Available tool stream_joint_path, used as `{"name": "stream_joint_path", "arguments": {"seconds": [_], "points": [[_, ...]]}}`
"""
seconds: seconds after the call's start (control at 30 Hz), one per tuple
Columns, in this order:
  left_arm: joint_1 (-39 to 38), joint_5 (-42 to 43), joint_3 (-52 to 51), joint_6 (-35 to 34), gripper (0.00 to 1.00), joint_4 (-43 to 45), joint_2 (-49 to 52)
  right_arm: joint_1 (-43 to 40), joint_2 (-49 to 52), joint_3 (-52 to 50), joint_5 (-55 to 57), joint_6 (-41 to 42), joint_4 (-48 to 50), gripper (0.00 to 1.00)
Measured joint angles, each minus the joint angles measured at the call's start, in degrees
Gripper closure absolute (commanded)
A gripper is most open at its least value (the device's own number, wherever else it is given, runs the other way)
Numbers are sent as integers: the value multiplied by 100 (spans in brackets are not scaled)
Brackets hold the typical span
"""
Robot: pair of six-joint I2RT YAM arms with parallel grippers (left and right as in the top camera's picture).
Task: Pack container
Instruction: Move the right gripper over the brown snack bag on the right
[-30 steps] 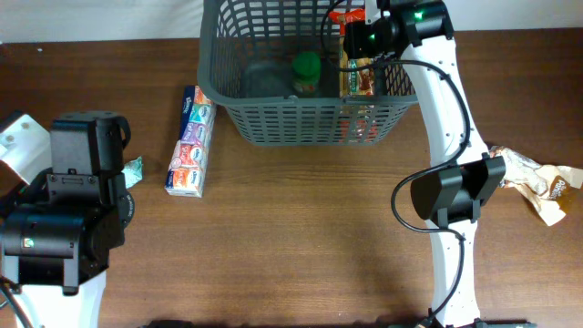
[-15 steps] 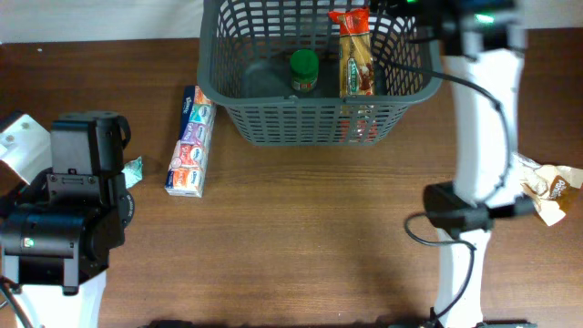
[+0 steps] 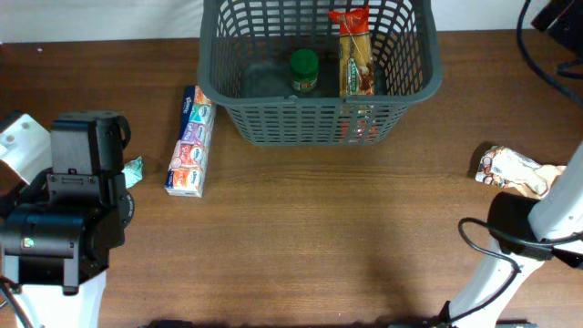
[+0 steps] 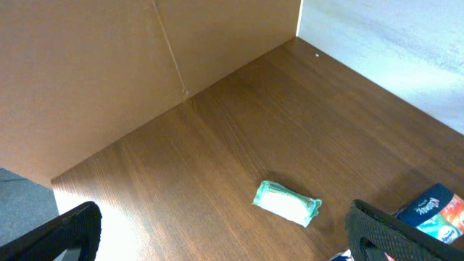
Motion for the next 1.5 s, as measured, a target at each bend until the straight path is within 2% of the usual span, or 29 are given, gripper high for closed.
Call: {"name": "stream_joint_path", "arguments": {"seconds": [0.1,0.27,0.37,0.63,0.73,0.9,1.0,1.2,1.33,1.5], "points": [[0,0,0,2,1,-2,0,-164,9,-4,118,168,0,1],[-2,0,0,2,1,-2,0,-706,-138,-446,485,1145,9,1],[0,0,0,0,1,0,0,-1147,-518,-1510,590,1891,9,1],[-2,0,0,0,1,-2,0,-2079,-1449,-5320,542,3775,22,1],[0,0,0,0,1,-2,0,-2197,-1416,-6214,549,4148,273,1],[0,0,0,2,1,0,0,-2212,-1408,-7294,542,4459,1412,1],[0,0,0,2,1,0,0,-2212,-1405,-7648,522,4662,1910,1],[-2,0,0,2,1,0,0,-2210,-1311,-7809,409,5302,2282,1],[0,0,0,2,1,-2,0,-2166,-962,-7809,-31,5276,2898,1],[0,0,0,2,1,0,0,-2033,-422,-7812,-413,5287,3047,1]]}}
